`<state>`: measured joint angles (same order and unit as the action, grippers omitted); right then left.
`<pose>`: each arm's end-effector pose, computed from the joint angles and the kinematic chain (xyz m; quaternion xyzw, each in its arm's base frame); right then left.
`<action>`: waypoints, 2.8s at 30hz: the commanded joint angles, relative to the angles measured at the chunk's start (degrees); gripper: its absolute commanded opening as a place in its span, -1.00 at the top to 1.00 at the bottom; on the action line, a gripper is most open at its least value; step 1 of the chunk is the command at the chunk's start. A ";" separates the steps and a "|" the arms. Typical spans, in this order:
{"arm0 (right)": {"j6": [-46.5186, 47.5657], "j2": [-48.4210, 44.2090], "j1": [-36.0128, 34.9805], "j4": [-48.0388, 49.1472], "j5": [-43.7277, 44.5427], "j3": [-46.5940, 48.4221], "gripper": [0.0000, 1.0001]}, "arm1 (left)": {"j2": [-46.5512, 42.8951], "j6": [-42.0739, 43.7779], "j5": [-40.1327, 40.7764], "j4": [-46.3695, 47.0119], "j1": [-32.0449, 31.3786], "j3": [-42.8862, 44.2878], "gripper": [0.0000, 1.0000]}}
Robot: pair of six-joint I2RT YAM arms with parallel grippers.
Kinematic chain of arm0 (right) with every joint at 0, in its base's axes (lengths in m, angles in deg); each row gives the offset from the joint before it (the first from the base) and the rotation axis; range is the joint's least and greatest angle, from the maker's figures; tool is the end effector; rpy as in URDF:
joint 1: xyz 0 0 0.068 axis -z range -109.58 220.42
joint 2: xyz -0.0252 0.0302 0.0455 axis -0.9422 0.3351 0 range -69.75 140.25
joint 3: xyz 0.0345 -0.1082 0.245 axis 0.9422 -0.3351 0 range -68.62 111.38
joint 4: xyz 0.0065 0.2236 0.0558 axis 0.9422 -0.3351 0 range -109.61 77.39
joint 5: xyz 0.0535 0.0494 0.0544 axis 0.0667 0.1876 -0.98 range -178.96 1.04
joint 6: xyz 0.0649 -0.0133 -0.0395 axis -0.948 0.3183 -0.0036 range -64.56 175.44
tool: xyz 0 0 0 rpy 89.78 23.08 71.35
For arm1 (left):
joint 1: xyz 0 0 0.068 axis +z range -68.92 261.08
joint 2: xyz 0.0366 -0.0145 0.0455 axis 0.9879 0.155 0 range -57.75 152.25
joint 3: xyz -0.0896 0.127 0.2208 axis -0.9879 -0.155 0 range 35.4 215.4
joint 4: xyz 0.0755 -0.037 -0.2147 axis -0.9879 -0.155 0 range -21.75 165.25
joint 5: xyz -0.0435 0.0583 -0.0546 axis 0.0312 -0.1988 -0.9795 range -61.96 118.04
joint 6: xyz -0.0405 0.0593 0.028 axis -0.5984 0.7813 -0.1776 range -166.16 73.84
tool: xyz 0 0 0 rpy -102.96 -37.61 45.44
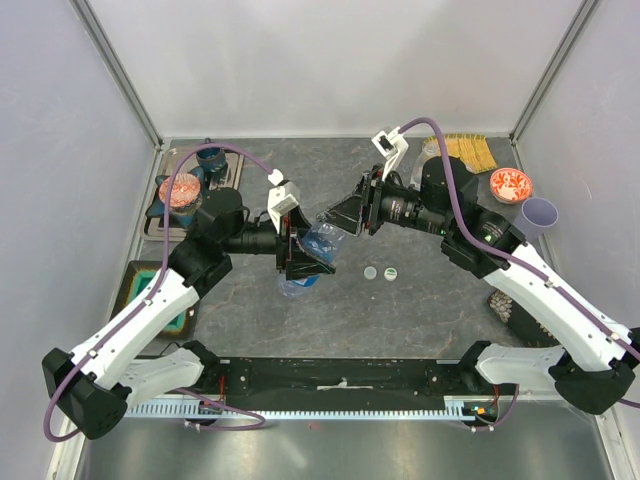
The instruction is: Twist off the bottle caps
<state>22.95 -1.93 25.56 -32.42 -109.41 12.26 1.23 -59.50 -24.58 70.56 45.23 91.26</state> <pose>0.1601 0.1917 0.4456 -0.1965 0.7186 0.5121 0.4275 0.1420 -0.1669 0.3702 0.4176 0.6057 -0.5489 0.3968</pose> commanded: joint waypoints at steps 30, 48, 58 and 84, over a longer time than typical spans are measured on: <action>-7.23 -2.86 -0.14 -1.81 29.59 3.14 -0.52 | -2.38 15.80 64.48 2.14 -18.72 -0.75 0.31; -7.94 2.15 -0.67 1.97 25.99 3.49 -0.37 | -1.41 16.51 66.95 2.31 -20.66 -0.66 0.33; -6.97 2.06 -0.93 2.24 26.16 2.62 -0.10 | -0.80 16.16 67.03 2.05 -20.75 -0.22 0.33; 14.21 0.30 0.30 -2.77 -5.55 3.85 1.00 | -8.44 0.62 8.10 4.41 -7.58 2.94 0.39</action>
<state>29.35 -1.89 25.39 -31.17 -102.26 15.34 -5.43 -50.15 12.38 65.25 33.40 90.53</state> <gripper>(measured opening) 0.414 0.654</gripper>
